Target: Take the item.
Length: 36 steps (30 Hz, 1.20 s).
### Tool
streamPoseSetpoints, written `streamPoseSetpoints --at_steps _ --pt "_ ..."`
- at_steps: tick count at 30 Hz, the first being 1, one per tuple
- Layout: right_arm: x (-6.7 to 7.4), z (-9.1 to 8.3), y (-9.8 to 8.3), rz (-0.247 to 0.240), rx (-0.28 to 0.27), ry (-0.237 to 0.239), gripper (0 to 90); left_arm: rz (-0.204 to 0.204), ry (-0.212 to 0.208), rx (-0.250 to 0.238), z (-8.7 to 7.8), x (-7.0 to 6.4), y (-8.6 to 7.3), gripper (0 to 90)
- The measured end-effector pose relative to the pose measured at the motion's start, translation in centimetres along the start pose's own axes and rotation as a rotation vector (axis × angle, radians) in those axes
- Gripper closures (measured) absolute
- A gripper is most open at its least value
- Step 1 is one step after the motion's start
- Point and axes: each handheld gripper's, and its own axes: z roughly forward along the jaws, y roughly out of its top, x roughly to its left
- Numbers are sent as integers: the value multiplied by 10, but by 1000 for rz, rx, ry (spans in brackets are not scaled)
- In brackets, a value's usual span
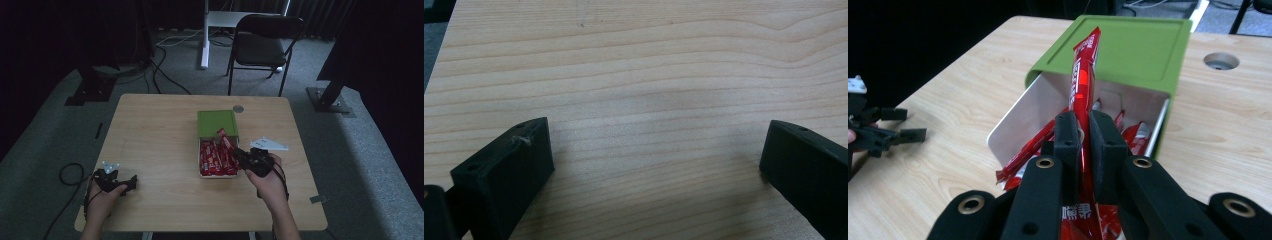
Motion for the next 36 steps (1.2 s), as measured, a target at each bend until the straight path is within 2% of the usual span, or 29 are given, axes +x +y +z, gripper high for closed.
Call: streamPoseSetpoints --at_steps 12,22,36 --pt "-24 -14 2 41 -64 -72 833 0 0 0 0 0 0 13" --pt "-45 -28 3 65 -88 -133 833 0 0 -1 0 0 0 13" --pt "-76 -35 -13 102 -103 -226 832 0 0 1 0 0 0 13"
